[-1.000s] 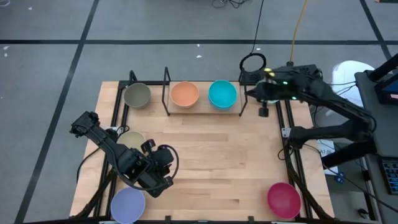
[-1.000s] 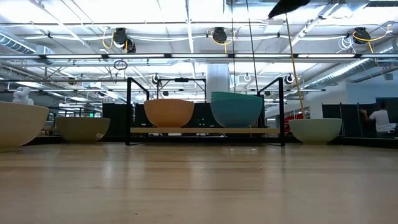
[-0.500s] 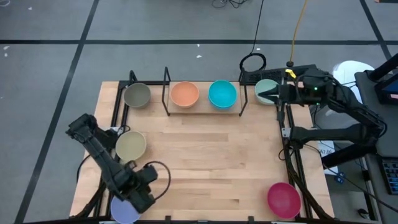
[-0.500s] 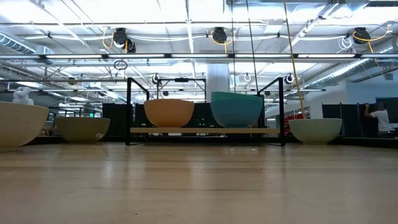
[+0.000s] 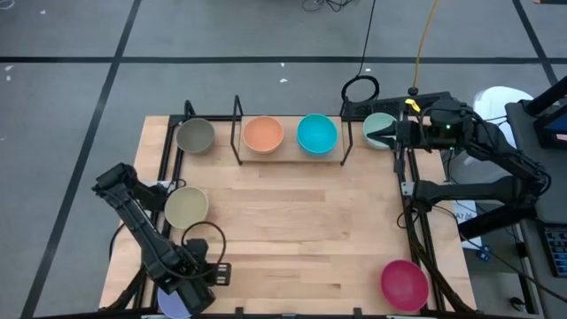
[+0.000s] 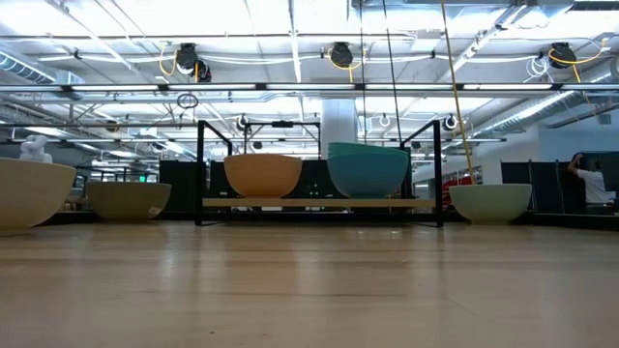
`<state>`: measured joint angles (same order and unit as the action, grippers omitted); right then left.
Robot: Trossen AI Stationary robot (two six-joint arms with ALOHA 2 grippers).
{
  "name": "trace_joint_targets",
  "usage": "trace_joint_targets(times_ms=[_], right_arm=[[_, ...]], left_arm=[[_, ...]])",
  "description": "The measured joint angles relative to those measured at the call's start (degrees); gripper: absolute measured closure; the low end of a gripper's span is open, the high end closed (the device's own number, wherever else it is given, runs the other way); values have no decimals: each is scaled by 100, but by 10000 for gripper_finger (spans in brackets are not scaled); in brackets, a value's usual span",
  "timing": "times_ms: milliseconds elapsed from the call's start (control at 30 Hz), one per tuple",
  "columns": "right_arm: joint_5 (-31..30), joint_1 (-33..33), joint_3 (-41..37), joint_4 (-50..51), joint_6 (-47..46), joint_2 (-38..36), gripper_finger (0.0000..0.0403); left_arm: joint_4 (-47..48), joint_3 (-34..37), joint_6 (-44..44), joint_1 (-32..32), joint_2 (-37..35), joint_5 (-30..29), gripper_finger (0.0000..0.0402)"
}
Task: Place and stack bowls onto a shelf
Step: Stack the purple bowl on top of the orange bowl on the shelf
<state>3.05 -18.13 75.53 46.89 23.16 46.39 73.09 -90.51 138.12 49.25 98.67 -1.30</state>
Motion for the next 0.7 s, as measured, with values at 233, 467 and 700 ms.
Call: trace_joint_targets(times_ms=[233, 467, 700], right_arm=[[0, -1, 0, -2, 64, 0, 403], [0, -2, 0, -11, 216, 0, 403], [0, -2, 0, -11, 216, 0, 403]], left_arm=[[-30, -1, 266, 9, 304, 247, 273], [-295, -1, 334, 22, 584, 564, 273], [-291, -1, 348, 11, 836, 588, 273]])
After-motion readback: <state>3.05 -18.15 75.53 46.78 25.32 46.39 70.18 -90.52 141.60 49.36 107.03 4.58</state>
